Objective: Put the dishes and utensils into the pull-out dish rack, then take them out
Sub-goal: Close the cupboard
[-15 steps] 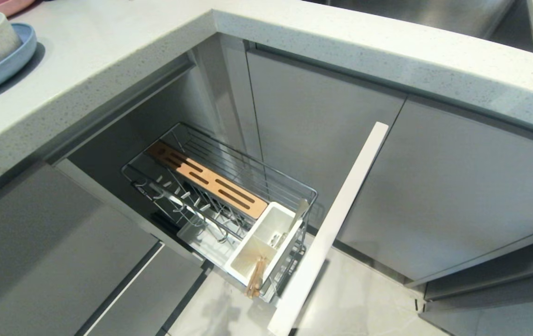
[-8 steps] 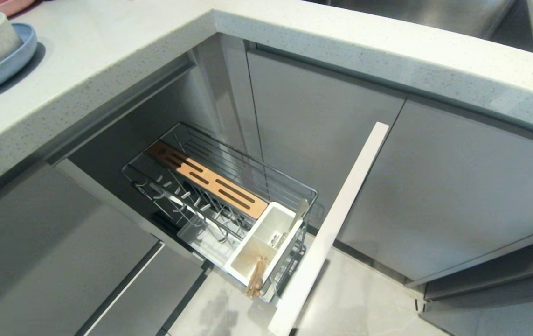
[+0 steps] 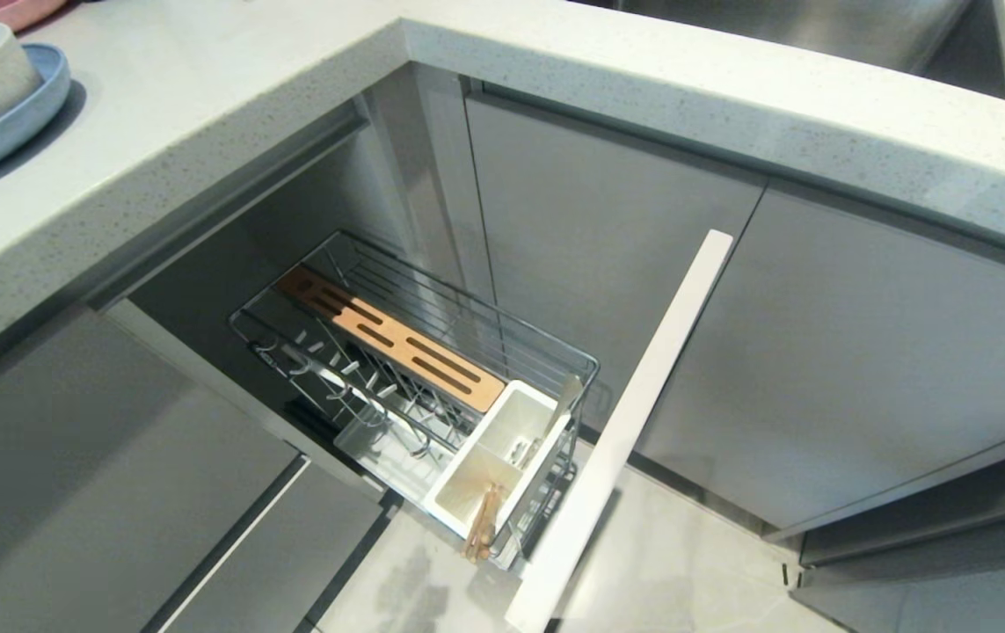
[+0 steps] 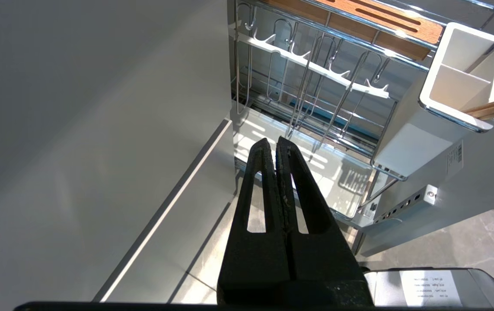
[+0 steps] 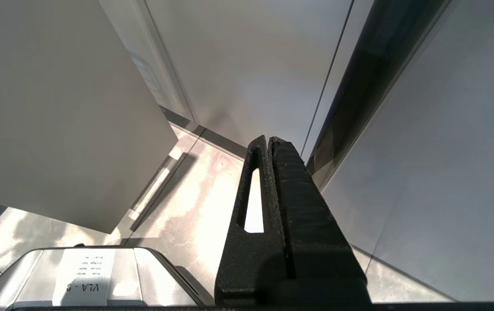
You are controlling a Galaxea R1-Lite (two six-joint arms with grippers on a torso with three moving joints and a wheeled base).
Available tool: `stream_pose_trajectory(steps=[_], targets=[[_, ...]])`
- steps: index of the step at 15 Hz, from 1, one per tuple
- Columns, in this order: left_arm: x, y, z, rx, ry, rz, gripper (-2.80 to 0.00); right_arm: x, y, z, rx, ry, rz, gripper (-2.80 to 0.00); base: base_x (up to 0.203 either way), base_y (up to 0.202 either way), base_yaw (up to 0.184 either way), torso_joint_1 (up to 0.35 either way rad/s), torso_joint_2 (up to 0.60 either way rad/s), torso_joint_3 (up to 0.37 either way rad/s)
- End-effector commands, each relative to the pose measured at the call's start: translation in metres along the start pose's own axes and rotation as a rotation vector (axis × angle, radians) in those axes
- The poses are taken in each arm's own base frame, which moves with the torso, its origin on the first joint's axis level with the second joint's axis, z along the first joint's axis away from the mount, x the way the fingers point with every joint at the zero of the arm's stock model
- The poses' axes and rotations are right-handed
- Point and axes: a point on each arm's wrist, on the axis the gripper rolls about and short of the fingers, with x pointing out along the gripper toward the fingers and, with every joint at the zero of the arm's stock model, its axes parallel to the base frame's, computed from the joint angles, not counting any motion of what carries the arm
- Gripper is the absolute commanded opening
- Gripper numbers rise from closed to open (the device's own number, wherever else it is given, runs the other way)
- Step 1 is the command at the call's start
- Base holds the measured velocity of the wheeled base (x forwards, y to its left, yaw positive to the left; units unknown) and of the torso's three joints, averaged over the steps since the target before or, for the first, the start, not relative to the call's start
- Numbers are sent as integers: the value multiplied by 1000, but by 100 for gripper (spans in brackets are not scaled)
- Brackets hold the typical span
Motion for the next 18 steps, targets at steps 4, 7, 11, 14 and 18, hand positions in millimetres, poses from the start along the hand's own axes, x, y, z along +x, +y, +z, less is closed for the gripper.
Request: stream_pose_trajectory(steps=[4, 7, 11, 14, 18], targets=[[2, 0, -7, 1, 24, -1, -280, 0, 0, 0, 0, -3, 0, -280, 0, 0, 0, 2, 0, 139], [2, 0, -7, 4, 24, -1, -280, 0, 0, 0, 0, -3, 0, -280, 0, 0, 0, 2, 1, 196], [2, 0, -7, 2, 24, -1, -280, 0, 0, -1, 0, -3, 0, -280, 0, 0, 0, 3, 0, 205], [2, 0, -7, 2, 26, -1, -280, 0, 0, -1, 0, -3, 2, -280, 0, 0, 0, 1, -3, 200], [2, 0, -7, 2, 24, -1, -280, 0, 0, -1, 0, -3, 1, -280, 0, 0, 0, 2, 0, 204]])
